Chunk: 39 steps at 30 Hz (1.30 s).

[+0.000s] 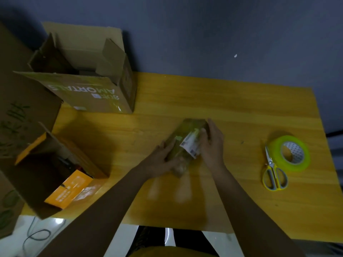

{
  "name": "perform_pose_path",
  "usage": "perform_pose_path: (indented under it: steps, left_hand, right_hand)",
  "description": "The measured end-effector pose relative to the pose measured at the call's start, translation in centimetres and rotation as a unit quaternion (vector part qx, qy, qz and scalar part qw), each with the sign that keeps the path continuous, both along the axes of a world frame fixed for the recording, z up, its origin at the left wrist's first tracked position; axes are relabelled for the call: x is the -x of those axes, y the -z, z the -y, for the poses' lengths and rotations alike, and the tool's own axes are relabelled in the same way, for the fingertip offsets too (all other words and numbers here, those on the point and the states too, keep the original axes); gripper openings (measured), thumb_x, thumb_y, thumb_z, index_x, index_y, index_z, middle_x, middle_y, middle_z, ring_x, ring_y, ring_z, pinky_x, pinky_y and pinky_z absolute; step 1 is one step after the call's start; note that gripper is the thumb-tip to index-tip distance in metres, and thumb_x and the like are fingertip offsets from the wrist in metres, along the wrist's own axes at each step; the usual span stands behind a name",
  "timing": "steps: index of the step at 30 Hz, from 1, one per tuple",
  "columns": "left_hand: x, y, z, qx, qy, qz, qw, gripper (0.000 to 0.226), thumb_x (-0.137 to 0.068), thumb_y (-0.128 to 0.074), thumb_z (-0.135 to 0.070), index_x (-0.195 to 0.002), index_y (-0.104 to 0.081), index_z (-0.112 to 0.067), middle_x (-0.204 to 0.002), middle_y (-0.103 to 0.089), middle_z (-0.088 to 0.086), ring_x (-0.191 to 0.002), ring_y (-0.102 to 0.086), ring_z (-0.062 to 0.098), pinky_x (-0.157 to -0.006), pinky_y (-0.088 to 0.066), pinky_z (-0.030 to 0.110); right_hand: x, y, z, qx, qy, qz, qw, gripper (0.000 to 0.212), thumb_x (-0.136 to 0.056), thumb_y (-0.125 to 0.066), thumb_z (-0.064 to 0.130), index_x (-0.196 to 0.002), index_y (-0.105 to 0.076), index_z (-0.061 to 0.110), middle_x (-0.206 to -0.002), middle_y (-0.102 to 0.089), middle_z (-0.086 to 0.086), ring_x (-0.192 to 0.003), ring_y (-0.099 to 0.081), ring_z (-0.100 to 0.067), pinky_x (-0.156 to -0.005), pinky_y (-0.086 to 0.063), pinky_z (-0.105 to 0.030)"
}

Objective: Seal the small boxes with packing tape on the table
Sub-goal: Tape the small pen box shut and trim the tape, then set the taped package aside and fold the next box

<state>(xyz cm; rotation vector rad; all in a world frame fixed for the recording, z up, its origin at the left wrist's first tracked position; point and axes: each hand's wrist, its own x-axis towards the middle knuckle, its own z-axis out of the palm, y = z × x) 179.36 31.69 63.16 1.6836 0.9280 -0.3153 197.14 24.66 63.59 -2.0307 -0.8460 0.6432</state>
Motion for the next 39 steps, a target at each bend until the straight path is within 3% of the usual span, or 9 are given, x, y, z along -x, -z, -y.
perform_pose_path:
  steps: [3, 5, 12, 17, 23, 26, 33, 36, 39]
  left_hand:
    - [-0.5, -0.8, 0.6, 0.082, -0.098, 0.088, 0.988, 0.057, -0.099, -0.040, -0.047, -0.151, -0.020, -0.036, -0.142, -0.041, -0.014, -0.127, -0.045, 0.011, -0.102, -0.040, 0.030]
    - [-0.6, -0.7, 0.8, 0.093, -0.148, 0.117, 0.978, 0.050, -0.101, -0.039, -0.040, -0.149, -0.030, -0.031, -0.143, -0.047, -0.005, -0.123, -0.051, 0.012, -0.105, -0.042, 0.033]
    - [-0.6, -0.7, -0.4, 0.068, -0.153, 0.103, 0.980, 0.042, -0.102, -0.037, -0.039, -0.143, -0.039, -0.032, -0.131, -0.055, -0.004, -0.114, -0.055, 0.013, -0.094, -0.044, 0.027]
    - [-0.4, 0.1, -0.5, 0.079, -0.197, 0.136, 0.968, 0.030, -0.101, -0.038, -0.039, -0.130, -0.049, -0.040, -0.131, -0.057, -0.006, -0.116, -0.056, 0.009, -0.101, -0.044, 0.032]
    - [-0.4, -0.5, -1.6, 0.101, -0.229, 0.122, 0.960, 0.024, -0.102, -0.038, -0.039, -0.122, -0.050, -0.038, -0.123, -0.057, -0.003, -0.115, -0.053, 0.017, -0.100, -0.043, 0.036]
    - [-0.3, -0.4, -2.4, 0.006, -0.238, 0.101, 0.966, 0.036, -0.104, -0.033, -0.032, -0.133, -0.050, -0.020, -0.130, -0.054, 0.007, -0.119, -0.051, 0.022, -0.098, -0.042, 0.034]
    - [-1.1, 0.3, -3.1, -0.194, -0.238, 0.037, 0.951, 0.036, -0.106, -0.025, -0.028, -0.126, -0.051, -0.012, -0.117, -0.059, 0.012, -0.102, -0.055, 0.026, -0.070, -0.032, 0.025]
    - [-2.0, 0.1, -2.6, -0.225, -0.201, 0.024, 0.953, 0.035, -0.105, -0.026, -0.032, -0.119, -0.052, -0.014, -0.109, -0.061, 0.012, -0.094, -0.056, 0.028, -0.067, -0.034, 0.029]
    - [-2.9, 0.2, -1.7, -0.186, -0.153, 0.049, 0.969, 0.040, -0.102, -0.032, -0.045, -0.124, -0.052, -0.018, -0.114, -0.061, 0.008, -0.097, -0.059, 0.023, -0.073, -0.047, 0.035]
  right_hand:
    - [1.2, -0.3, -1.9, 0.057, -0.158, 0.071, 0.983, 0.058, -0.105, -0.024, 0.038, -0.155, -0.009, 0.014, -0.162, 0.005, 0.003, -0.144, 0.018, -0.007, -0.121, 0.004, -0.034]
    - [1.5, 0.1, -2.0, 0.057, -0.204, 0.122, 0.970, 0.059, -0.105, -0.021, 0.039, -0.155, -0.003, 0.014, -0.158, 0.012, 0.009, -0.139, 0.024, 0.000, -0.119, 0.009, -0.029]
    - [1.3, 0.9, 2.0, 0.060, -0.132, 0.187, 0.972, 0.056, -0.103, -0.022, 0.034, -0.153, -0.015, 0.012, -0.157, 0.008, 0.003, -0.146, 0.013, -0.009, -0.121, 0.003, -0.034]
    - [6.0, 1.9, 4.1, 0.017, -0.294, 0.257, 0.920, 0.054, -0.104, -0.022, 0.032, -0.153, -0.012, 0.011, -0.161, -0.009, -0.006, -0.150, -0.003, -0.019, -0.119, -0.008, -0.043]
    - [3.4, 2.8, 8.7, 0.028, -0.293, 0.196, 0.936, 0.059, -0.104, -0.017, 0.045, -0.154, -0.017, 0.014, -0.162, -0.005, 0.000, -0.149, -0.003, -0.013, -0.119, -0.021, -0.040]
    - [3.2, 2.7, 7.6, 0.045, -0.243, 0.114, 0.962, 0.065, -0.099, -0.013, 0.056, -0.154, -0.009, 0.022, -0.160, 0.006, 0.010, -0.148, 0.000, -0.004, -0.116, -0.023, -0.030]
    - [5.9, 7.1, 6.6, 0.159, -0.346, 0.188, 0.905, 0.070, -0.092, 0.004, 0.058, -0.148, 0.014, 0.017, -0.155, 0.021, 0.004, -0.143, 0.023, -0.006, -0.120, 0.004, -0.035]
    - [4.1, 7.8, 8.6, 0.207, -0.329, 0.155, 0.908, 0.087, -0.087, 0.012, 0.067, -0.154, -0.003, 0.014, -0.160, 0.006, -0.001, -0.145, 0.013, -0.010, -0.122, -0.006, -0.037]
    - [3.7, 4.8, 6.7, 0.120, -0.138, -0.019, 0.983, 0.065, -0.099, -0.024, 0.058, -0.148, -0.036, 0.017, -0.152, -0.038, -0.004, -0.139, -0.035, -0.012, -0.110, -0.032, -0.027]
